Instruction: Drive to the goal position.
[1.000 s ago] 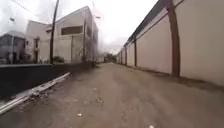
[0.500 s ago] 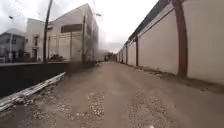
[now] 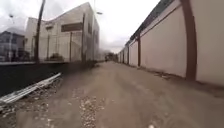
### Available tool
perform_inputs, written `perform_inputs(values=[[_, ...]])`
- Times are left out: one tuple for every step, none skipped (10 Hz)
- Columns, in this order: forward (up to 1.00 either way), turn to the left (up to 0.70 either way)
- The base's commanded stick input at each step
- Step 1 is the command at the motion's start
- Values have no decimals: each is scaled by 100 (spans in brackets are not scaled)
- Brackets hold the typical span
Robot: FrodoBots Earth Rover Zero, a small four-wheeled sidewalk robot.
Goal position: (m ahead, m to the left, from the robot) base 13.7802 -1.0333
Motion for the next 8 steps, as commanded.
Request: perform_inputs(values=[[70, 0], [70, 0], [70, 0], [70, 0], [70, 0], [70, 0], [70, 0], [70, 0]])
